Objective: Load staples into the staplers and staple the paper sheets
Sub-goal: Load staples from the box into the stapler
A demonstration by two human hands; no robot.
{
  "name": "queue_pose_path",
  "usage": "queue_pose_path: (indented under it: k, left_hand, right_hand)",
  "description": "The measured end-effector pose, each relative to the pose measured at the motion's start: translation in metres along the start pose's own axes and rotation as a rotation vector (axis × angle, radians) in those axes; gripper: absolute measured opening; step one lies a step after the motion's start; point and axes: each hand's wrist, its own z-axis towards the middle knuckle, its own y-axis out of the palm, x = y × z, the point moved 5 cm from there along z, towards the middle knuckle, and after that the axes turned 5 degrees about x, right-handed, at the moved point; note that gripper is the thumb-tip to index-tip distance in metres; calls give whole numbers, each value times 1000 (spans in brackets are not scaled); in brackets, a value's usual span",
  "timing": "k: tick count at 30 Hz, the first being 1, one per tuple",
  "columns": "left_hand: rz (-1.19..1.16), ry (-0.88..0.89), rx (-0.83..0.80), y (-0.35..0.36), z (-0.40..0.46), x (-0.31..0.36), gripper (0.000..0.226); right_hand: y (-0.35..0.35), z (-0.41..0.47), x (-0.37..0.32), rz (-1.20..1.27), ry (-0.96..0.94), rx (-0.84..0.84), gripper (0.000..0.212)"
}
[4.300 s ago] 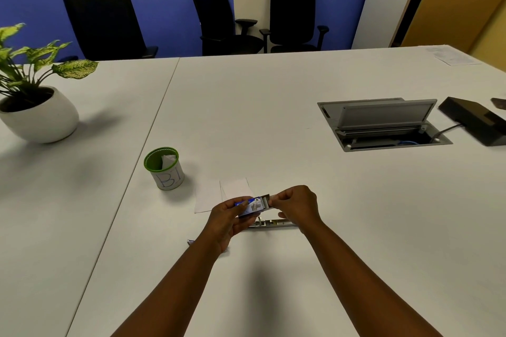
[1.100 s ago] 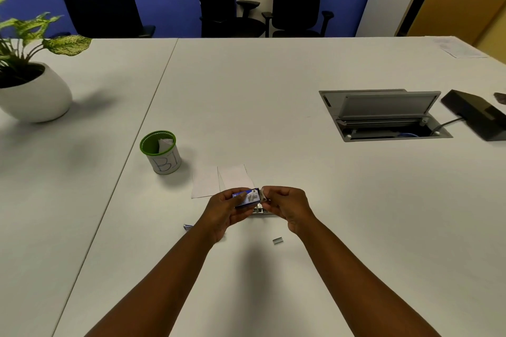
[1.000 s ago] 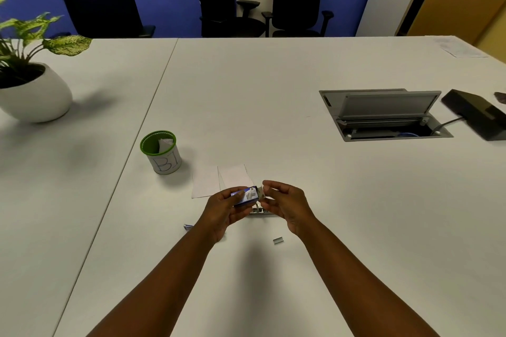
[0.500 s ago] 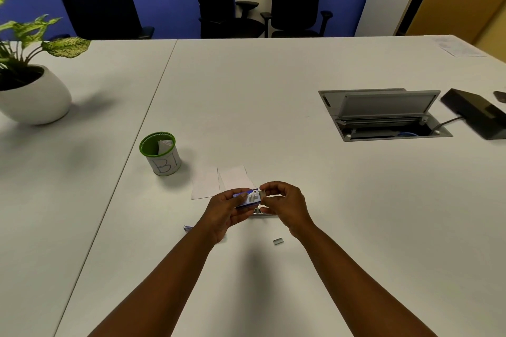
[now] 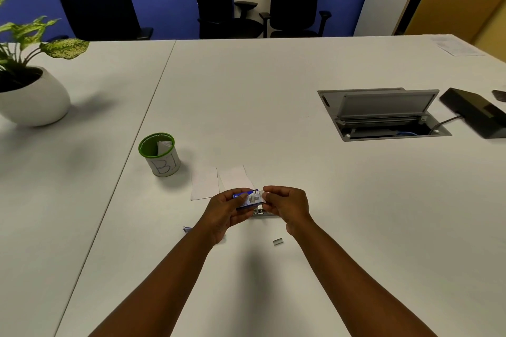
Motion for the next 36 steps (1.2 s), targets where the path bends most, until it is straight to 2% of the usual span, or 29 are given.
queue_pose_path:
  k: [5, 9, 11, 15, 18, 20, 24, 28, 31, 33, 36]
  left_hand:
    - [25, 19, 11, 1, 1, -2, 14]
    - [70, 32, 61, 0, 1, -1, 13]
    - [66, 27, 74, -1, 1, -1, 13]
    - [61, -4, 70, -2, 1, -3, 15]
    - [60, -24, 61, 1, 1, -5, 23]
    - [46, -50, 31, 7, 0, -5, 27]
    - [-71, -169, 21, 15, -4, -6, 36]
    - [-55, -177, 5, 17, 0, -8, 41]
    - [-58, -159, 7, 14, 5, -8, 34]
    - [85, -49, 102, 2, 13, -5, 37]
    - [643, 314, 369, -39, 26, 9, 36]
  right_hand:
    - [-3, -3, -6, -171, -130, 127, 17]
    - [1, -5, -6, -273, -197, 124, 18]
    - [3, -5, -6, -333, -240, 100, 16]
    - [2, -5, -12, -554, -356, 35, 27]
    - [7, -7, -15, -663, -466, -143, 46]
    - [9, -7, -13, -736, -499, -202, 49]
    - [7, -4, -11, -709, -527, -142, 44]
    - [11, -2, -10, -726, -548, -136, 44]
    - [10, 5, -9, -758, -558, -127, 39]
    - [3, 16, -6, -747, -526, -82, 38]
    - [-15, 37, -1, -721, -441, 27, 40]
